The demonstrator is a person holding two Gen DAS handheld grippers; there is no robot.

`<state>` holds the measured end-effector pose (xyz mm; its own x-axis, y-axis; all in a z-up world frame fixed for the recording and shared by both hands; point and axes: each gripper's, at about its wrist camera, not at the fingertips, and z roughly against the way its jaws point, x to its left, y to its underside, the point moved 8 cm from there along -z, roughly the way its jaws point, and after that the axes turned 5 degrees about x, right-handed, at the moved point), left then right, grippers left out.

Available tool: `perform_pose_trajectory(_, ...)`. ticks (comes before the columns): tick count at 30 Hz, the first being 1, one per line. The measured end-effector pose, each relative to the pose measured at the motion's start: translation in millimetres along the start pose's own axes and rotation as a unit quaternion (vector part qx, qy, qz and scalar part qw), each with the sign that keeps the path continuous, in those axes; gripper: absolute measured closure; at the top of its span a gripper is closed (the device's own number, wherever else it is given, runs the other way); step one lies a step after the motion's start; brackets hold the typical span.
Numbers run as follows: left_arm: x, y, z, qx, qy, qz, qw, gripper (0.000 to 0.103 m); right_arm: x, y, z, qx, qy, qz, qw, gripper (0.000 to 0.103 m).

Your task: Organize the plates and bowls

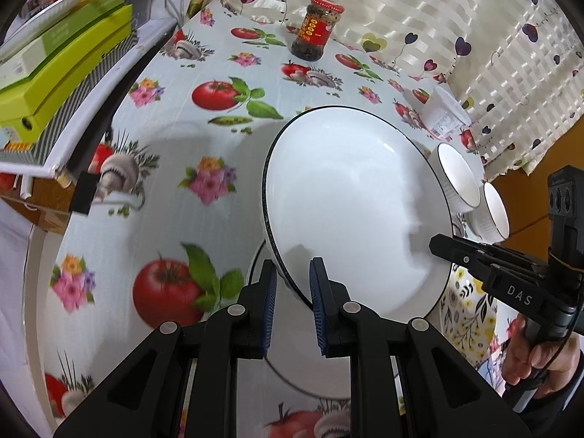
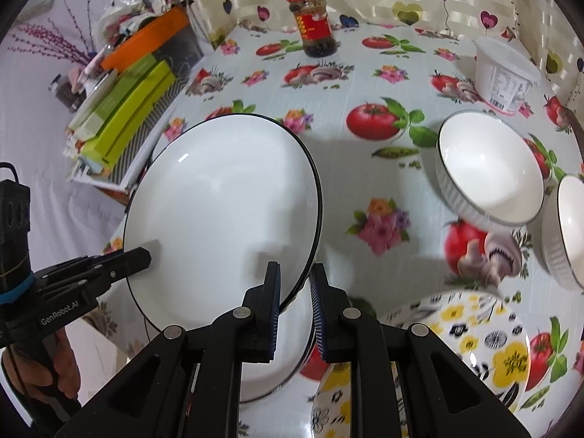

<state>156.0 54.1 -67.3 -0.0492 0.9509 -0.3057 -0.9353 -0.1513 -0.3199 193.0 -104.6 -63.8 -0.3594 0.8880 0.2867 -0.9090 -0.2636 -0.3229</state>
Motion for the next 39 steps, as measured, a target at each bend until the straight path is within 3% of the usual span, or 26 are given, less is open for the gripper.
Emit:
perform_pose_trajectory(19,2,55,4,0.004,-0.007,0.015,0.9999,0.084,12,52,-5,0.029,0.004,0.021,0.999,0.087)
perform_pose_trajectory(29,3,61,1,0.002,-0.015,0.025,0.9996,0.084,12,54,-9,0.039,0.008,0.032,0.999,0.087)
perform_pose_trajectory(35,2,63,-7,0.011,-0.05,0.017,0.9986,0.083,15,52,-10,0.037,0.017,0.043,0.998,0.087)
perform_pose_trajectory(39,2,65,-10,0.01,-0.049,0.019,0.9986,0.081,16,52,-9,0.035,0.022,0.048,0.998,0.086)
